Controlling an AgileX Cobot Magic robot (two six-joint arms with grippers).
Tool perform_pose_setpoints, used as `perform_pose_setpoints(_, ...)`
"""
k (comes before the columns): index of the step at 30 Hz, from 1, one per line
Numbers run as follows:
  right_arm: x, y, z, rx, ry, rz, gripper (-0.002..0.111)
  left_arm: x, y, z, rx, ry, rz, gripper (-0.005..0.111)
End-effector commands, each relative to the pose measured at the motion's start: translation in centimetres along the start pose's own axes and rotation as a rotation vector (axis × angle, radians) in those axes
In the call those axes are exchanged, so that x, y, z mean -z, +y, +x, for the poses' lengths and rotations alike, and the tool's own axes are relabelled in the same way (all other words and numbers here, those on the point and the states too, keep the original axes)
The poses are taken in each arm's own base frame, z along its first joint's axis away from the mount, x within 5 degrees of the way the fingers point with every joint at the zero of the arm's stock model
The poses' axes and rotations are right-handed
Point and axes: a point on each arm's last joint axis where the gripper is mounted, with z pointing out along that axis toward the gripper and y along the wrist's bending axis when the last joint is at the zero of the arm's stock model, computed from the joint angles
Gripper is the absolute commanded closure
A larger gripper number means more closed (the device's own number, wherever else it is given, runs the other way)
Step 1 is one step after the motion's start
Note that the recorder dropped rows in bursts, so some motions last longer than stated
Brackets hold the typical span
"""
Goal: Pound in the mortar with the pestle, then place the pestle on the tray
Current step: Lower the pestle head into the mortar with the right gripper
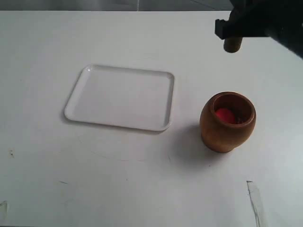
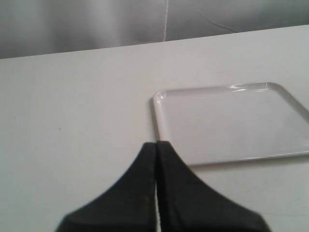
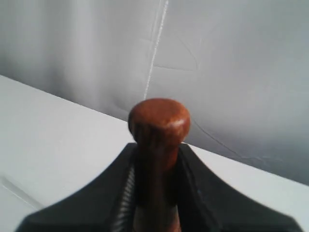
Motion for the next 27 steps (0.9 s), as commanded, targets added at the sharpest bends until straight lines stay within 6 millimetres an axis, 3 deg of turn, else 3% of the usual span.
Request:
perform_pose_setpoints(1,2.2,0.9,2.2,-0.191,-0.176,-0.058,0.108,0.0,-0.1,0.0,0.012,-0.007,0.008,0.107)
perform_pose_setpoints(4,3.4,1.1,3.6,-0.276,-0.212,-0.09,0.108,0.0,-0.1,0.0,0.012,-0.007,0.008,0.107)
perform_pose_setpoints(9,3.4,1.7,5.3,-0.23,-0.069,-0.136,0.108,0.0,-0.1,0.0,0.012,-0.007,0.008,0.107)
perform_pose_setpoints(14,4.0,2.0,4.7,-0.219,-0.094,-0.183,0.108,0.0,-0.1,0.0,0.012,-0.007,0.008,0.107)
perform_pose_setpoints(27,7.4,1.4,4.4,-0.048,0.077,-0.176,0.108,0.0,-0.1,0.0,0.012,-0.007,0.008,0.107)
